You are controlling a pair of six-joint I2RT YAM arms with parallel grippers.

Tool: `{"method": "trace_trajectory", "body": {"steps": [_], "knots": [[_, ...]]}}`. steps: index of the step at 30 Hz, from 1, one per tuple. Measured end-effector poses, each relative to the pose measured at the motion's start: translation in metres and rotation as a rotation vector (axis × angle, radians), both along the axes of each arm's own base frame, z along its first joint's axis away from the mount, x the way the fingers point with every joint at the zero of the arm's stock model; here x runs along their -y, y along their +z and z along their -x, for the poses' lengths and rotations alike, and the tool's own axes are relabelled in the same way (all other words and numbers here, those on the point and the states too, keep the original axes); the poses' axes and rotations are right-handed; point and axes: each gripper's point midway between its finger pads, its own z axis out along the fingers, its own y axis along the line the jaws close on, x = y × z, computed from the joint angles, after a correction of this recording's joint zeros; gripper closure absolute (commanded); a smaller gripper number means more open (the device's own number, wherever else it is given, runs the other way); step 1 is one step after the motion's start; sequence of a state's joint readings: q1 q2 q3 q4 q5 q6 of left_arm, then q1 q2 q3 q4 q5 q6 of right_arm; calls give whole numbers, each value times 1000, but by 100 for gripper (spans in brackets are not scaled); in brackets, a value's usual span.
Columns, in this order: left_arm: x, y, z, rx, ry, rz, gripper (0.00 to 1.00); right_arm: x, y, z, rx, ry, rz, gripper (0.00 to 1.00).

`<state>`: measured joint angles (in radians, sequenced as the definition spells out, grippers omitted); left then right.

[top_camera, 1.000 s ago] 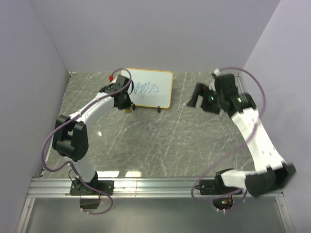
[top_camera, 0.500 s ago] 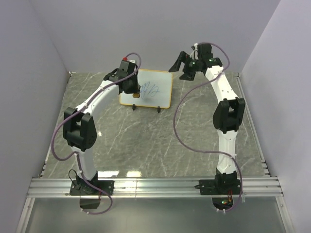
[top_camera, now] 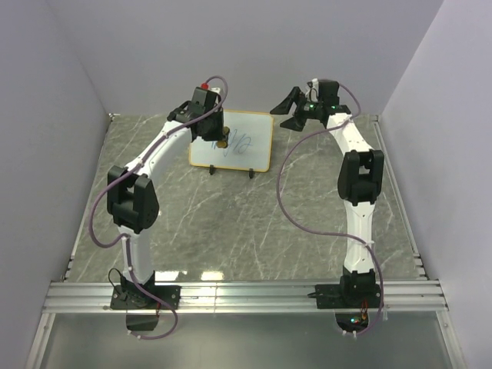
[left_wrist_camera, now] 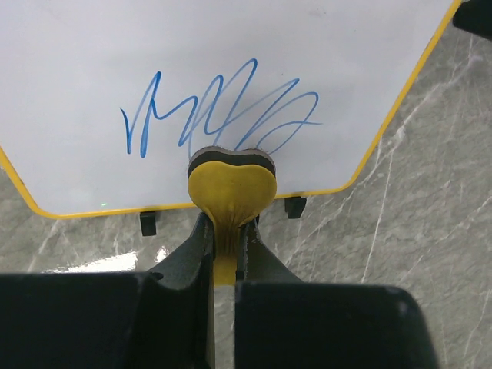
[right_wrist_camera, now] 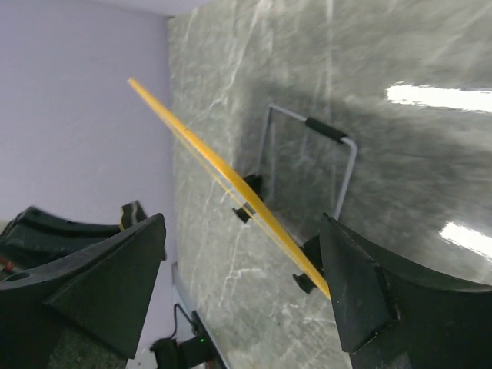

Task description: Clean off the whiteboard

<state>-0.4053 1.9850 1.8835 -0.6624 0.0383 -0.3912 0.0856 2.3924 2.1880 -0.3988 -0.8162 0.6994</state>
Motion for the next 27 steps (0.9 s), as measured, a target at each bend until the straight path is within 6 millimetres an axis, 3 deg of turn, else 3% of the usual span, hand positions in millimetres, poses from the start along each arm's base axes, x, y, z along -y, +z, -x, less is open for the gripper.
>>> {"method": "trace_trajectory", "body": {"steps": [6,11,15,19,23,27], "knots": [[8,-15,-4,-32,3,12,100,-20,-3,9,-20,50,-56,16],[24,-32,-8,-50,-22,10,100,-35,2,12,2,78,-66,32],[37,-33,-6,-36,-47,14,100,-42,-5,16,2,94,-54,45],[57,-25,-7,13,-74,26,100,-47,-28,26,-39,108,-35,54],[76,-23,-5,39,-104,37,100,-49,-59,41,-112,116,-14,55],[91,-30,-8,46,-126,42,100,-49,-78,53,-158,132,-4,64]]}}
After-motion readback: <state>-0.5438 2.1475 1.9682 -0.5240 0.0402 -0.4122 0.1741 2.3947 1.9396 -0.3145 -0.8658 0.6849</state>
